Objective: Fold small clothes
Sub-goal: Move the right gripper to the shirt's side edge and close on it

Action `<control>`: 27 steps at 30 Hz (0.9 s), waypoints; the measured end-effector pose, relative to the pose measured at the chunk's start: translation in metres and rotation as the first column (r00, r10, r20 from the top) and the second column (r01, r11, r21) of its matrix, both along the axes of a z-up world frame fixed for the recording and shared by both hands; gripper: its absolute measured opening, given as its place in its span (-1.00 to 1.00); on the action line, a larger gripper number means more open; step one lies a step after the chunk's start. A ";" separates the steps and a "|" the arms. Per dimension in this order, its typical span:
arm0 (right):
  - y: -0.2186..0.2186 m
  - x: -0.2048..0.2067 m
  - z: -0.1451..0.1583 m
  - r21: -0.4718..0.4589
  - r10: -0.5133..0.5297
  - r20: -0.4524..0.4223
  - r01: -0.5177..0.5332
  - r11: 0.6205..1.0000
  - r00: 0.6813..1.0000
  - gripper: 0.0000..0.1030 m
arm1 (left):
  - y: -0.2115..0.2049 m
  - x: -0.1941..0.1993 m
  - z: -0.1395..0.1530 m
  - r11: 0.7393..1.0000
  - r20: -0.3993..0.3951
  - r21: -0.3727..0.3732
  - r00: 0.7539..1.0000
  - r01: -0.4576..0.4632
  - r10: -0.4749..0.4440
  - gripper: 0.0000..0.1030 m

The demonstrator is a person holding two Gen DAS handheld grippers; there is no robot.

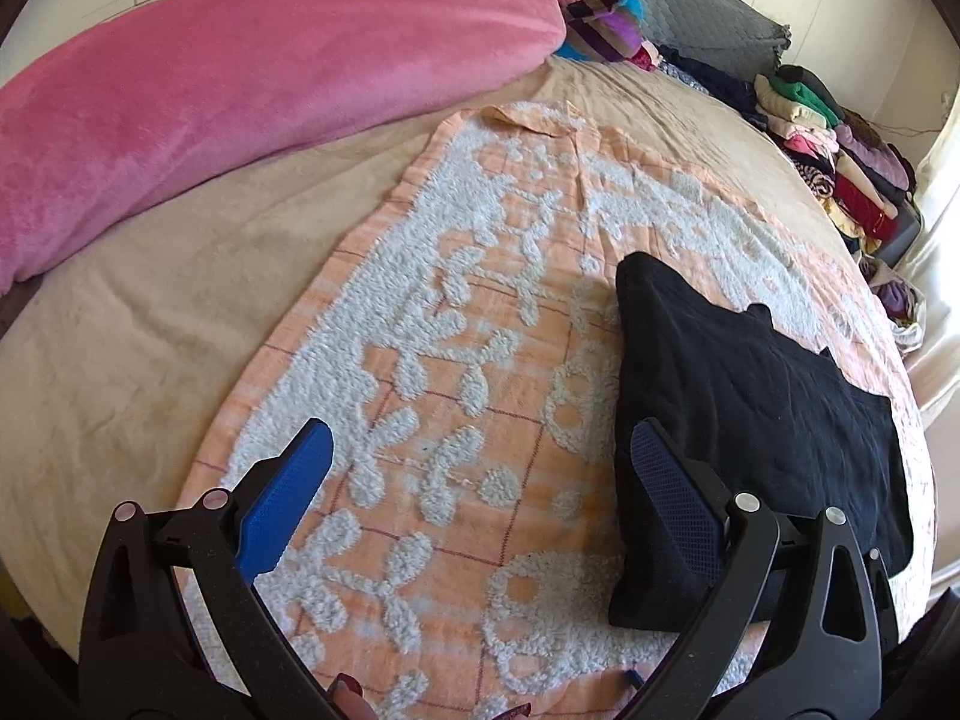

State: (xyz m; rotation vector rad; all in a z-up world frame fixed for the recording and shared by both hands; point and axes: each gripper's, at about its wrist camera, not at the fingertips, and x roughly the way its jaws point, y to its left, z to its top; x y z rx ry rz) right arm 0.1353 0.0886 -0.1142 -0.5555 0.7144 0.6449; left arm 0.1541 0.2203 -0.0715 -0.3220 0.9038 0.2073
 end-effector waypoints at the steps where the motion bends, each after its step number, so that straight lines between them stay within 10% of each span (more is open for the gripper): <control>1: 0.000 0.002 -0.003 -0.004 -0.007 0.003 0.007 1.000 1.000 0.91 | -0.001 0.001 -0.001 1.000 -0.002 -0.002 1.000 0.003 -0.003 0.81; 9: -0.010 0.021 -0.009 0.022 -0.103 0.028 0.102 0.995 0.994 0.84 | -0.001 0.014 -0.018 0.994 -0.005 -0.111 1.000 0.001 -0.002 0.81; 14: -0.028 0.028 0.002 0.123 -0.094 0.010 0.092 0.988 0.996 -0.58 | -0.001 0.020 -0.023 0.985 0.001 -0.174 1.000 -0.007 0.007 0.81; 27: -0.053 0.022 0.016 0.261 -0.046 -0.033 0.053 0.964 0.998 -0.72 | -0.015 0.044 -0.031 0.908 0.027 -0.412 0.997 0.073 -0.068 0.81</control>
